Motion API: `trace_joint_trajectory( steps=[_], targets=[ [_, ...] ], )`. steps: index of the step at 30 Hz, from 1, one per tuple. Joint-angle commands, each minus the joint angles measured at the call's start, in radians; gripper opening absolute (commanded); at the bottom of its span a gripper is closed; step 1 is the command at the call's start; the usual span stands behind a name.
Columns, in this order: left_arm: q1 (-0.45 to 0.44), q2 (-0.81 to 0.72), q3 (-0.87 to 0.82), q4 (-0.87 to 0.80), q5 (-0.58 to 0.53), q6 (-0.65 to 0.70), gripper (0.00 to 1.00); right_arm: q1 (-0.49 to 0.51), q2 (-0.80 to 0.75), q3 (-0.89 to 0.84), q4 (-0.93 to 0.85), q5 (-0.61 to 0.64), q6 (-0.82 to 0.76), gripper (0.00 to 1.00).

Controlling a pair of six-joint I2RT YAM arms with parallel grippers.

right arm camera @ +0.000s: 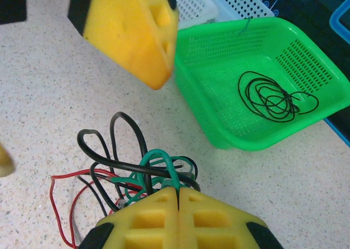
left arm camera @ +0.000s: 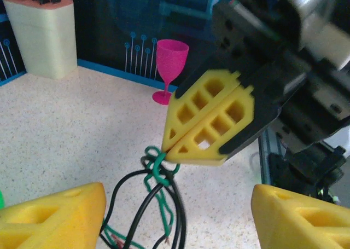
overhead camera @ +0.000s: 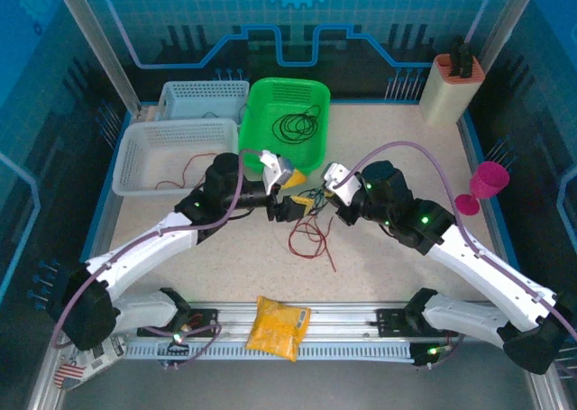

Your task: Untangle the cables

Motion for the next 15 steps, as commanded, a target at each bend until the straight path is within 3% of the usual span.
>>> trace_joint_trajectory(
  steps=[1,4,15],
  targets=[
    [-0.024,-0.01,0.046,-0.058,-0.05,-0.091,0.67,0.026,0.01,0.047,0.043,0.048,0.091,0.0],
    [-0.034,-0.007,0.041,-0.053,-0.077,-0.121,0.6,0.04,0.012,0.047,0.054,0.047,0.099,0.0],
    [-0.037,0.014,0.032,-0.05,-0.114,-0.147,0.46,0.052,0.0,0.054,0.061,0.01,0.11,0.0]
  ],
)
